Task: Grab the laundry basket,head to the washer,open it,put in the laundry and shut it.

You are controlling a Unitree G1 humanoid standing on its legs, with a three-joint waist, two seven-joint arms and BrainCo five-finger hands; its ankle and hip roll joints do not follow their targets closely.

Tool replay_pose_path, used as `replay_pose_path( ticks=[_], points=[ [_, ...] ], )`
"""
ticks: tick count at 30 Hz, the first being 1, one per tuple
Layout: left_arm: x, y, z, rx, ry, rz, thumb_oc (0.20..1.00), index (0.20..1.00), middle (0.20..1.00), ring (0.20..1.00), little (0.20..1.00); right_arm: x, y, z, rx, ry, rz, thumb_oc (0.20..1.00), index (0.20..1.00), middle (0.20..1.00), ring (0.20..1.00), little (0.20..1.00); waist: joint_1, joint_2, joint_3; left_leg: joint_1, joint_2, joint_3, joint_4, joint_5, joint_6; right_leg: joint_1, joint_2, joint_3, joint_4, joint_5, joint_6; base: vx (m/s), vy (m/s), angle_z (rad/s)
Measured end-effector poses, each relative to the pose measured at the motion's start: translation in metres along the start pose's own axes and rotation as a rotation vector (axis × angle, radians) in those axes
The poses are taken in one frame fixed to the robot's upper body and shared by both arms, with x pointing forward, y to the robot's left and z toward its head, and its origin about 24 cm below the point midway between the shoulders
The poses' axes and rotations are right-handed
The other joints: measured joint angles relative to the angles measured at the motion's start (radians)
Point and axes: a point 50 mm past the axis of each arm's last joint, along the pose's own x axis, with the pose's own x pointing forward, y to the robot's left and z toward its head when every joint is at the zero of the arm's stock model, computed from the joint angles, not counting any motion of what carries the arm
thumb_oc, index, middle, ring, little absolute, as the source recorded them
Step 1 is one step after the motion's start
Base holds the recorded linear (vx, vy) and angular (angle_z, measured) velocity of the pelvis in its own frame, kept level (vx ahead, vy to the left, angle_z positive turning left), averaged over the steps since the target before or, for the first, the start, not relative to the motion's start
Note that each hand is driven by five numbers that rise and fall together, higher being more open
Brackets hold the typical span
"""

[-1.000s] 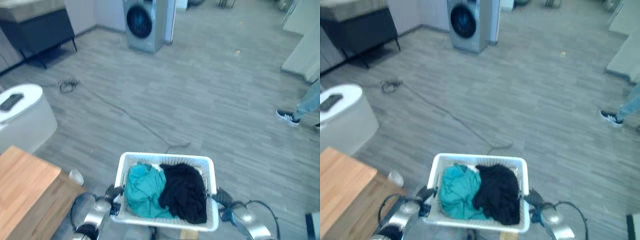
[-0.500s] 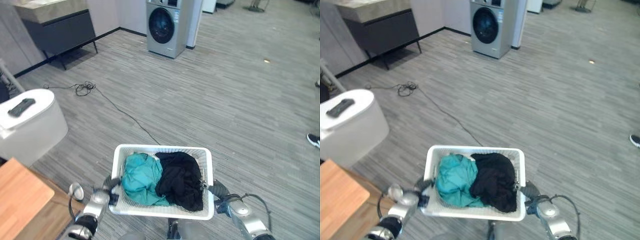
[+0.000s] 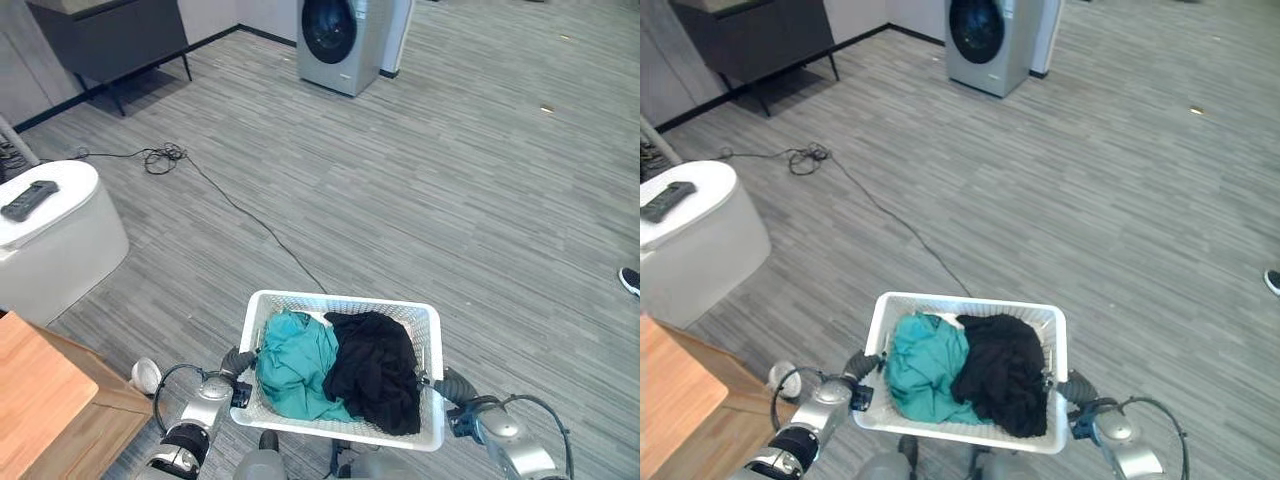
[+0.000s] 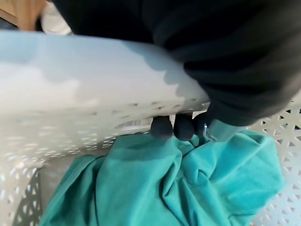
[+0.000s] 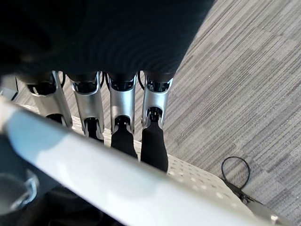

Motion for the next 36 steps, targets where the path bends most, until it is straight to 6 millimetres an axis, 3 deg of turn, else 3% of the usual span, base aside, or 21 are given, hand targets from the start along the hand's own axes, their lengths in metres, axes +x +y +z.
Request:
replay_pose_path(
  ticks=[9,11,12,13,15,16,17,18,19,20,21,22,23,25,26,27,28,30,32,33,36],
  points=[
    [0.0,-0.001,-0.006,-0.006,0.021,0.006,0.2,0.2,0.2,0.2,0.2,-0.003,0.002,-0.003,0.002,0.006,0.007,0.2,0.2,0.2,0.2,0.2,-0.001,0.021,-0.009,-0.055,0.059,-0.012,0.053,-0.001,0.001,-0.016,0.049,-0.032,0.01,-0.008,-0.027,0.03,-0.102,0.07],
    [0.0,-0.001,-0.005,-0.006,0.019,0.006,0.2,0.2,0.2,0.2,0.2,-0.003,0.001,-0.003,-0.002,0.005,0.007,0.2,0.2,0.2,0.2,0.2,0.003,0.029,-0.002,-0.09,0.096,-0.018,0.151,-0.016,-0.032,-0.066,0.07,-0.041,0.136,-0.069,-0.099,0.01,-0.146,0.04],
    [-0.001,-0.001,-0.006,-0.006,0.021,0.007,0.2,0.2,0.2,0.2,0.2,-0.003,0.001,-0.003,-0.003,0.003,0.009,0.2,0.2,0.2,0.2,0.2,0.003,0.024,0.005,-0.128,0.102,-0.035,0.259,-0.034,-0.067,-0.102,0.068,-0.049,0.215,-0.113,-0.107,0.06,-0.15,0.14],
    [0.0,0.0,-0.007,-0.004,0.028,0.008,0.2,0.2,0.2,0.2,0.2,-0.003,0.004,-0.006,0.008,0.012,0.011,0.2,0.2,0.2,0.2,0.2,-0.004,0.003,0.016,-0.176,0.097,-0.045,0.348,-0.007,-0.093,-0.102,0.058,-0.057,0.231,-0.132,-0.109,0.06,-0.094,0.2],
    [0.0,0.0,-0.006,0.005,0.031,0.007,0.2,0.2,0.2,0.2,0.2,-0.005,0.006,-0.011,0.019,0.025,0.011,0.2,0.2,0.2,0.2,0.2,-0.001,-0.059,0.026,-0.264,0.052,-0.018,0.466,0.14,-0.119,-0.086,0.011,-0.056,0.171,-0.138,-0.1,0.12,-0.075,0.16],
    [0.001,-0.004,-0.003,0.015,0.018,-0.004,0.2,0.2,0.2,0.2,0.2,-0.005,0.003,-0.011,0.022,0.027,-0.001,0.2,0.2,0.2,0.2,0.2,0.005,-0.078,0.029,-0.307,0.029,0.028,0.544,0.215,-0.103,-0.05,-0.005,-0.047,0.072,-0.15,-0.075,0.25,-0.024,-0.42],
    [0.002,-0.01,0.003,0.007,-0.001,-0.02,0.2,0.2,0.2,0.2,0.2,-0.006,-0.008,-0.004,-0.004,0.009,-0.021,0.2,0.2,0.2,0.2,0.2,0.037,-0.024,0.037,-0.304,0.084,0.053,0.503,0.24,-0.091,-0.067,0.025,-0.066,0.196,-0.17,-0.126,0.28,0.006,-0.37],
    [0.004,-0.015,0.015,0.0,-0.043,-0.035,0.2,0.2,0.2,0.2,0.2,-0.008,-0.013,-0.003,-0.005,0.006,-0.037,0.2,0.2,0.2,0.2,0.2,0.022,-0.019,0.043,-0.298,0.09,0.094,0.454,0.158,-0.11,-0.03,0.008,-0.071,0.309,-0.25,-0.147,0.33,0.024,-0.24],
    [0.004,-0.015,0.016,0.001,-0.045,-0.035,0.2,0.2,0.2,0.2,0.2,-0.008,-0.013,-0.004,-0.004,0.009,-0.039,0.2,0.2,0.2,0.2,0.2,0.019,-0.014,0.043,-0.296,0.09,0.094,0.438,0.155,-0.107,-0.03,0.01,-0.07,0.306,-0.253,-0.141,0.42,0.063,0.09],
    [0.004,-0.012,0.017,0.008,-0.047,-0.028,0.2,0.2,0.2,0.2,0.2,-0.009,-0.009,-0.008,0.007,0.017,-0.031,0.2,0.2,0.2,0.2,0.2,0.058,-0.025,0.045,-0.273,0.058,0.169,0.094,0.162,-0.094,-0.007,0.03,-0.055,0.198,-0.209,-0.102,0.35,0.059,0.05],
    [0.004,-0.012,0.015,0.01,-0.038,-0.025,0.2,0.2,0.2,0.2,0.2,-0.007,-0.007,-0.009,0.018,0.022,-0.029,0.2,0.2,0.2,0.2,0.2,0.065,-0.023,0.046,-0.273,0.06,0.231,-0.032,0.173,-0.104,0.018,0.044,-0.069,0.141,-0.216,-0.084,0.36,0.084,-0.08],
    [0.005,-0.011,0.015,0.014,-0.035,-0.025,0.2,0.2,0.2,0.2,0.2,-0.008,-0.007,-0.01,0.016,0.025,-0.03,0.2,0.2,0.2,0.2,0.2,0.084,-0.011,0.051,-0.294,0.094,0.275,-0.089,0.19,-0.107,0.013,0.062,-0.089,0.162,-0.203,-0.101,0.24,0.055,-0.17],
    [0.004,-0.007,0.013,0.015,-0.037,-0.017,0.2,0.2,0.2,0.2,0.2,-0.007,-0.005,-0.01,0.013,0.027,-0.02,0.2,0.2,0.2,0.2,0.2,0.101,-0.015,0.058,-0.305,0.105,0.291,-0.087,0.21,-0.111,0.023,0.072,-0.096,0.157,-0.167,-0.179,0.44,0.112,-0.12],
    [0.002,0.0,0.011,0.03,-0.034,-0.005,0.2,0.2,0.2,0.2,0.2,-0.005,0.003,-0.011,0.007,0.031,0.004,0.2,0.2,0.2,0.2,0.2,0.114,-0.012,0.04,-0.315,0.095,0.287,-0.083,0.21,-0.104,0.065,0.098,-0.116,0.101,-0.212,-0.046,0.32,0.087,-0.26],
    [-0.001,0.007,0.004,0.022,-0.024,0.014,0.2,0.2,0.2,0.2,0.2,0.003,0.006,-0.003,-0.034,0.023,0.032,0.2,0.2,0.2,0.2,0.2,0.138,0.008,0.03,-0.287,0.117,0.199,-0.083,0.195,-0.088,0.069,0.108,-0.139,0.163,-0.288,0.016,0.36,0.075,-1.21],
    [-0.005,0.017,-0.002,0.02,-0.028,0.036,0.2,0.2,0.2,0.2,0.2,0.006,0.008,0.007,-0.049,-0.011,0.049,0.2,0.2,0.2,0.2,0.2,0.171,-0.02,0.008,-0.269,0.086,0.147,-0.083,0.194,-0.081,0.046,0.058,-0.074,0.196,-0.243,-0.034,0.37,0.074,-1.39],
    [-0.006,0.02,-0.006,0.011,-0.011,0.045,0.2,0.2,0.2,0.2,0.2,0.01,0.009,0.02,-0.055,-0.057,0.054,0.2,0.2,0.2,0.2,0.2,0.17,-0.013,0.008,-0.243,0.069,0.133,-0.063,0.196,-0.069,0.067,0.075,-0.082,0.174,-0.226,-0.116,0.35,0.045,-0.86],
    [-0.008,0.02,-0.016,-0.012,0.022,0.057,0.2,0.2,0.2,0.2,0.2,0.013,0.015,0.014,-0.045,-0.035,0.054,0.2,0.2,0.2,0.2,0.2,0.163,-0.015,-0.025,-0.233,0.023,0.071,-0.001,0.172,-0.029,0.068,0.086,-0.057,0.178,-0.241,-0.12,0.4,0.065,-0.36],
    [-0.009,0.029,-0.019,-0.017,0.029,0.086,0.2,0.2,0.2,0.2,0.2,0.014,0.028,0.01,-0.025,-0.023,0.086,0.2,0.2,0.2,0.2,0.2,0.159,-0.035,-0.033,-0.217,-0.021,0.132,0.046,0.155,0.018,0.092,0.082,-0.045,0.172,-0.245,-0.119,0.3,0.062,-0.26],
    [-0.01,0.033,-0.018,-0.011,0.027,0.091,0.2,0.2,0.2,0.2,0.2,0.013,0.03,0.009,-0.035,-0.017,0.101,0.2,0.2,0.2,0.2,0.2,0.161,-0.052,-0.029,-0.216,-0.042,0.13,0.028,0.156,0.02,0.105,0.079,-0.043,0.161,-0.246,-0.111,0.13,0.038,-0.1],
    [-0.011,0.031,-0.021,-0.018,0.031,0.086,0.2,0.2,0.2,0.2,0.2,0.011,0.032,0.004,-0.035,-0.001,0.106,0.2,0.2,0.2,0.2,0.2,0.161,-0.057,-0.03,-0.222,-0.074,0.13,0.007,0.187,0.086,0.166,0.081,-0.04,0.138,-0.279,-0.061,0.14,0.045,-0.09]
  ],
)
